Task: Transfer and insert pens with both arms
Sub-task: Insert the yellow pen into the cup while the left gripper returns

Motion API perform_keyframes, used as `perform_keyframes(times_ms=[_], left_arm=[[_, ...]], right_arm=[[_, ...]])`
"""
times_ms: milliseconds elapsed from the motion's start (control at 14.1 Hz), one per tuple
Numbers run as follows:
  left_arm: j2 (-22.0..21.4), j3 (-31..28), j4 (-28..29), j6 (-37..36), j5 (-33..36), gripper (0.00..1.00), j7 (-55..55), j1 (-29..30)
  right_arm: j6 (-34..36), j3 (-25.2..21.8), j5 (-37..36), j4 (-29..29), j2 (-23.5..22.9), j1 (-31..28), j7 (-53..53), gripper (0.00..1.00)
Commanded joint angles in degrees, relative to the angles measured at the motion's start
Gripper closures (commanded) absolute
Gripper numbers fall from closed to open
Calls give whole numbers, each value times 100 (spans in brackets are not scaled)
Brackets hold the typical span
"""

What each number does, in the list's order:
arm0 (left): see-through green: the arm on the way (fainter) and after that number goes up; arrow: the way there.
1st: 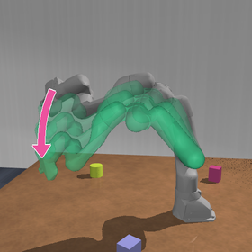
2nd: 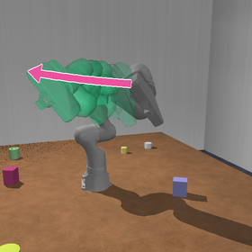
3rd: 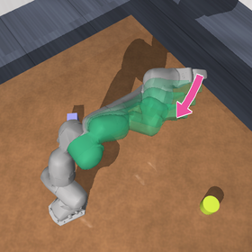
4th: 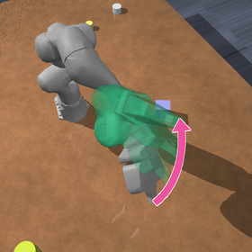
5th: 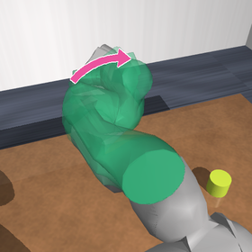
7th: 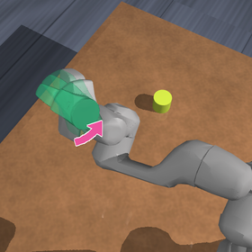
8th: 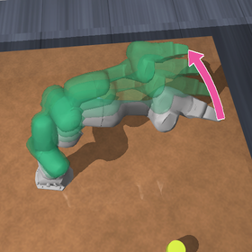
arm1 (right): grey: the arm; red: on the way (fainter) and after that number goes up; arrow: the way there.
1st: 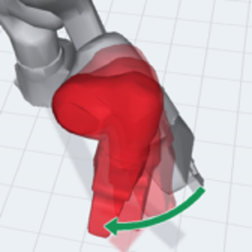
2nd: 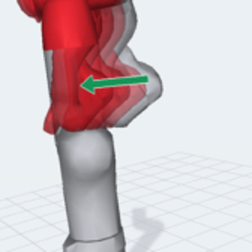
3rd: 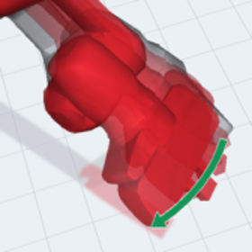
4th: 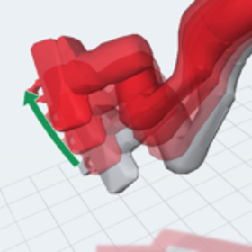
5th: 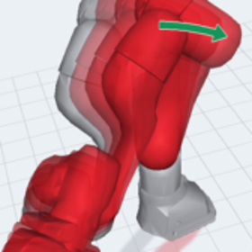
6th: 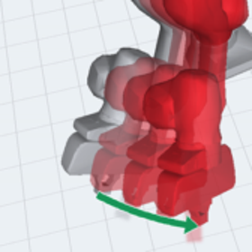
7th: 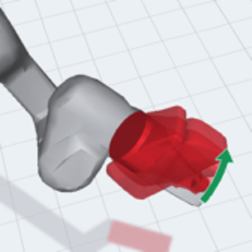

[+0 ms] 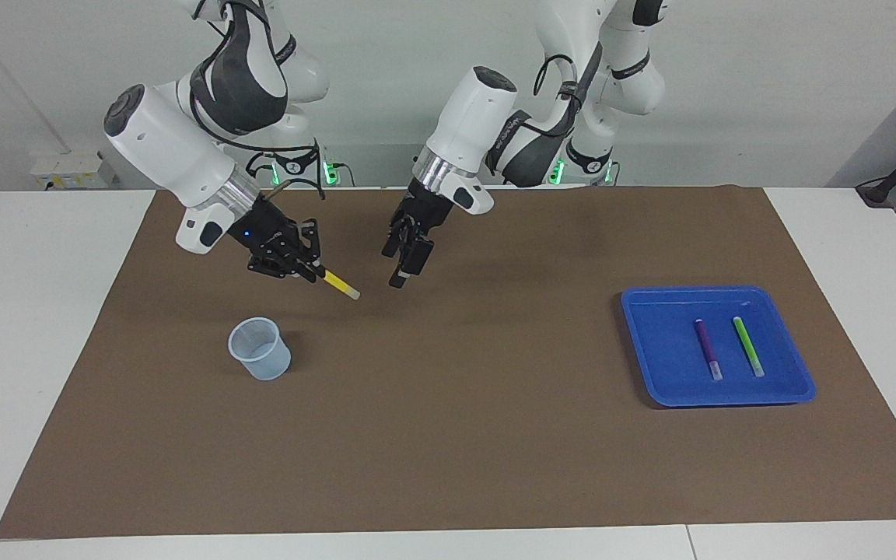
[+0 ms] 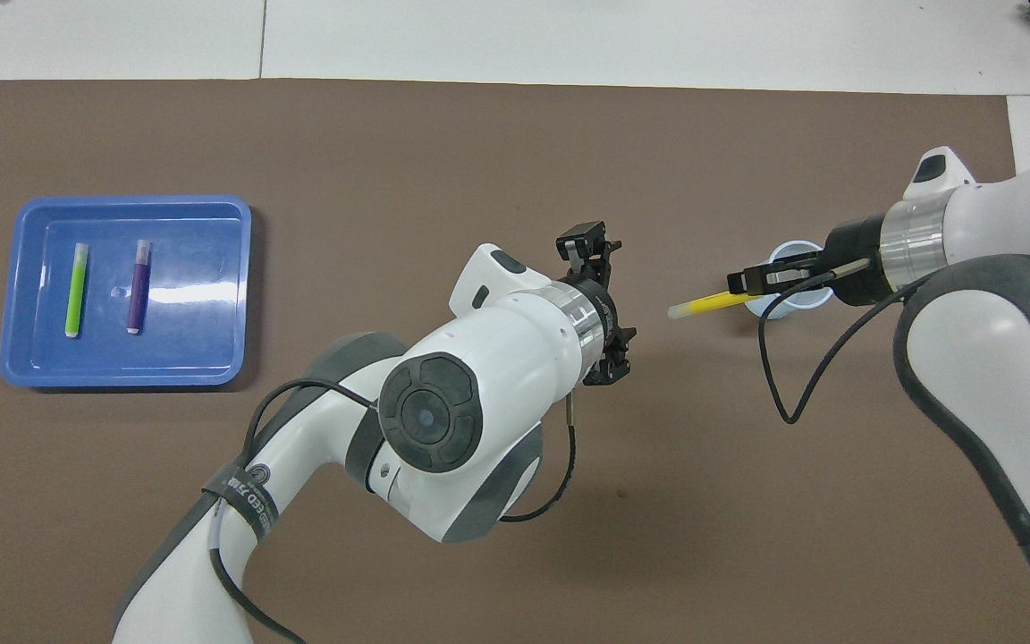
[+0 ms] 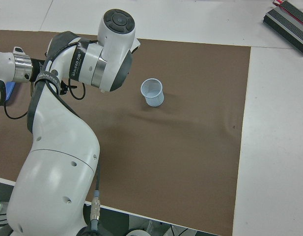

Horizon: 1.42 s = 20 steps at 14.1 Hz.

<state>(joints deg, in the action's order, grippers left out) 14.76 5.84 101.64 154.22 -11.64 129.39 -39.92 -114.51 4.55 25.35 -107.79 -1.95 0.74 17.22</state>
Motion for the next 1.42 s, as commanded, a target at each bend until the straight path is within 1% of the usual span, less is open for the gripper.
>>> perform_keyframes(times_ms=[0,142,284,496,567,638,780,851,922,1064,1205,1276,1347], left_arm=[[-70,-48,-187,-198,-31,0,-46,72],[-175,-56,-197,-347,30,0,-142,344],[-306,-74,-206,-803,39,0,-746,616],[-631,-57,-206,-1699,39,0,-1607,1169],[-728,-83,-223,-1989,31,0,-2132,1319],[-764,-74,-241,-2270,-22,0,-2547,1538],[-860,-91,-302,-2702,-22,0,-2796,1777],[-878,-92,-302,-2817,-13,0,-3119,1908],[-896,-92,-302,-2984,-13,0,-3714,2005],[-1010,-100,-232,-3519,-13,0,-4935,2391],[-1028,-100,-232,-3688,-5,0,-5939,2725],[-1071,-127,-154,-3723,30,0,-6413,2840],[-1167,-135,65,-3715,31,0,-7149,3093]], right_arm=[[165,46,-879,267,-147,-214,299,100],[218,28,-1364,294,-148,-354,500,100],[358,28,-1734,364,-148,-478,642,100],[237,11,-1955,382,-148,-513,599,100],[97,19,-2147,330,-148,-513,572,100],[0,19,-2253,312,-156,-513,563,100],[-54,19,-2263,285,-209,-513,519,100],[-124,11,-2280,259,-244,-513,519,100],[-238,19,-2333,181,-288,-513,519,100],[-501,19,-2351,31,-376,-496,510,100],[-581,11,-2360,22,-498,-496,362,100],[-642,19,-2368,4,-534,-496,300,97],[-687,19,-2360,-13,-560,-496,256,93]])
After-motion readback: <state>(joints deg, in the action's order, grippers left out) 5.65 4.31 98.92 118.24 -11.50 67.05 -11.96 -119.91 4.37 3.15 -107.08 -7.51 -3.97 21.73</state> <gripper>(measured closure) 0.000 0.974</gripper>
